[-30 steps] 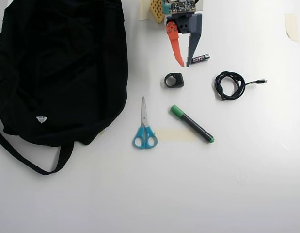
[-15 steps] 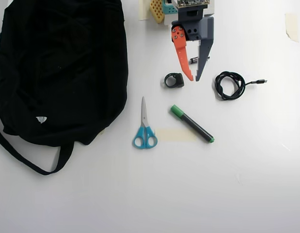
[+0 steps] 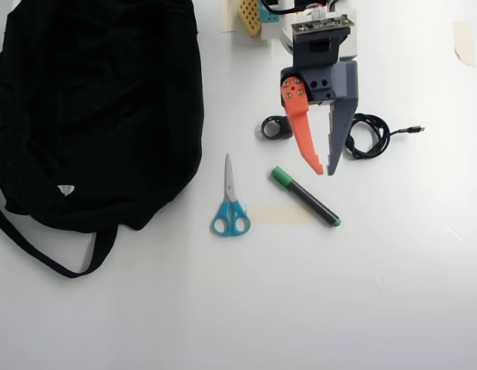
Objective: Put the green marker into the black bag
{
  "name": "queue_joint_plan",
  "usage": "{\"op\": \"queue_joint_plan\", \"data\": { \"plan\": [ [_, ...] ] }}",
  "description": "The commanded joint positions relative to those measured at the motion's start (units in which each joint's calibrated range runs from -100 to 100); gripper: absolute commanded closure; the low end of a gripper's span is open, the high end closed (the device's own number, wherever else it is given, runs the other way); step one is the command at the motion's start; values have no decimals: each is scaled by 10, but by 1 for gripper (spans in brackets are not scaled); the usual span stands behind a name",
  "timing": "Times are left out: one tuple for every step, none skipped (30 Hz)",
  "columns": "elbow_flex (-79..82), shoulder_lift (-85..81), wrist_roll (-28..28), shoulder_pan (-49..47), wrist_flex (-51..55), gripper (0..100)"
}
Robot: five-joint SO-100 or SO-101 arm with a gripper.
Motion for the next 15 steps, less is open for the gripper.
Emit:
{"op": "queue_joint_plan", "data": {
  "plan": [
    [-66, 54, 3, 14, -70, 97],
    [-77, 68, 4, 15, -80, 97],
    [-89, 81, 4, 15, -89, 97],
    [-102, 93, 4, 19, -95, 97],
    [-116, 108, 6, 23, -99, 97],
    [-131, 121, 16, 27, -99, 97],
    [-147, 134, 34, 30, -99, 97],
    [-162, 148, 55, 30, -99, 97],
    [-176, 160, 73, 30, -99, 97],
    [-188, 171, 83, 30, -100, 97],
    [-202, 181, 88, 30, -100, 97],
    [-214, 191, 87, 31, -100, 97],
    [-224, 200, 87, 34, -100, 97],
    [-232, 209, 87, 39, -100, 97],
    [-245, 225, 87, 46, -102, 97]
  ]
}}
